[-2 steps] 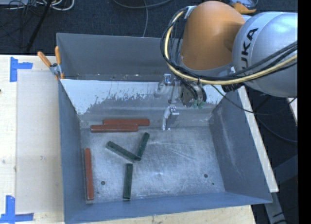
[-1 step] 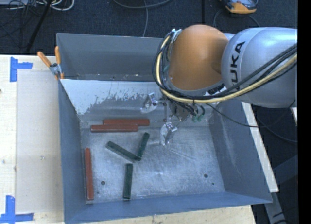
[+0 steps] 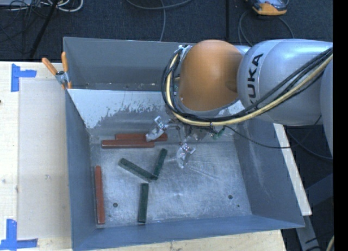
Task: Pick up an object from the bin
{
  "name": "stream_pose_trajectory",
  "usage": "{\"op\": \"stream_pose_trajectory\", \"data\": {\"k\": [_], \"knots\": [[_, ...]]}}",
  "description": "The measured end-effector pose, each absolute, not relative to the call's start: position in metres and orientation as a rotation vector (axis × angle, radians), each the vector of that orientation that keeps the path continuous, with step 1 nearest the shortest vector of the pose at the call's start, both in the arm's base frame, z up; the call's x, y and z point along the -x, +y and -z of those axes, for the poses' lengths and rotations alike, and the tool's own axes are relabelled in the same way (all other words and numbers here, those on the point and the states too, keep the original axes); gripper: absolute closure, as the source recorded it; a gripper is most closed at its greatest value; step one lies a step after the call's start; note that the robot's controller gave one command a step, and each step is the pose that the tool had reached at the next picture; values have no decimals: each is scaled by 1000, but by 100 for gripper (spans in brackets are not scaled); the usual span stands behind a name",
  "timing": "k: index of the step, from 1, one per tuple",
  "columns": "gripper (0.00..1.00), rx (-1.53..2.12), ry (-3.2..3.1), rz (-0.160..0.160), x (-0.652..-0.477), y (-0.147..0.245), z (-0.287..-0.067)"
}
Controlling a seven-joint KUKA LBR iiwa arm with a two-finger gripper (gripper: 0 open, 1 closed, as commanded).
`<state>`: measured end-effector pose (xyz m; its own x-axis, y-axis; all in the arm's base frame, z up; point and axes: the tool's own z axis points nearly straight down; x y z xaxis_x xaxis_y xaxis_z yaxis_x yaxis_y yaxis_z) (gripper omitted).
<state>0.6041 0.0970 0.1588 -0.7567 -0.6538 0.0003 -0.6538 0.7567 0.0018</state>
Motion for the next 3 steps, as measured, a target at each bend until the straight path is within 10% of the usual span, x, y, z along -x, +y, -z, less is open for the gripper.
{"op": "stream_pose_trajectory", "data": {"k": [1, 2, 3], "knots": [[0, -694, -3064, 1, -588, 128, -124], [0, -1109, -2939, 2, -595, 114, -98], [100, -534, -3104, -2, -588, 130, -80]]}}
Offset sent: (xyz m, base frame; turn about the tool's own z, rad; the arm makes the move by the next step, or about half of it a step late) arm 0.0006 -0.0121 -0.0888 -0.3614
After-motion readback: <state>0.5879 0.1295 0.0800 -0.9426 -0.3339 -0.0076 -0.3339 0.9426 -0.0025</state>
